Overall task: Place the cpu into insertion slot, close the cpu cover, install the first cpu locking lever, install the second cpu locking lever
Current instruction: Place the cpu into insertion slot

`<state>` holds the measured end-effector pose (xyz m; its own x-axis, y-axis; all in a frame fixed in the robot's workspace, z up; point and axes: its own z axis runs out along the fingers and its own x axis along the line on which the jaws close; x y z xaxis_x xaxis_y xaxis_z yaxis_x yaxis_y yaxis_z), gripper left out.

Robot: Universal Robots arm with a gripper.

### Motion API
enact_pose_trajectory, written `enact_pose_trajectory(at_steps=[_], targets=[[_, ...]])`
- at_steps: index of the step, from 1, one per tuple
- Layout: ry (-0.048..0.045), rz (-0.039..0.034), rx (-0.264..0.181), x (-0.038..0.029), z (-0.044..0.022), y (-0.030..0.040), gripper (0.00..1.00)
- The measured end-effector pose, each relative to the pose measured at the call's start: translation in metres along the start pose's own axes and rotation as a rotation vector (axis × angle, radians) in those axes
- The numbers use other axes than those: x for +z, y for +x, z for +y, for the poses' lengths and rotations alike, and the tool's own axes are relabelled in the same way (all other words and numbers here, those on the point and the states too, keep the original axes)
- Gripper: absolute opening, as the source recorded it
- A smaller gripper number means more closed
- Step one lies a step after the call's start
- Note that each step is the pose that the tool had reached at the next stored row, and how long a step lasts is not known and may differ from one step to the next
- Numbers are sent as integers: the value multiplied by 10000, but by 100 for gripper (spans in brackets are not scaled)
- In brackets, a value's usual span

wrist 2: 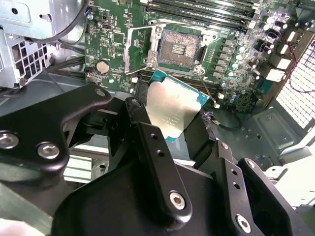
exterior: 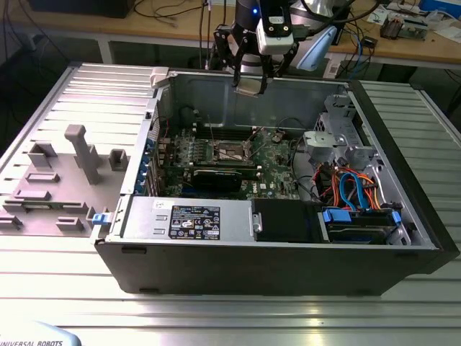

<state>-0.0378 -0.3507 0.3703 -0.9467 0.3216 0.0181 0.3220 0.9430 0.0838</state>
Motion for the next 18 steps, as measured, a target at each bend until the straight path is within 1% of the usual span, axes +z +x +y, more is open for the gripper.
enact_pose_trajectory(at_steps=[7, 13, 18], targets=[[0, -2, 27, 0, 0, 0, 54], [-8, -38, 455, 0, 0, 0, 54], [-10, -50, 603, 0, 0, 0, 54]])
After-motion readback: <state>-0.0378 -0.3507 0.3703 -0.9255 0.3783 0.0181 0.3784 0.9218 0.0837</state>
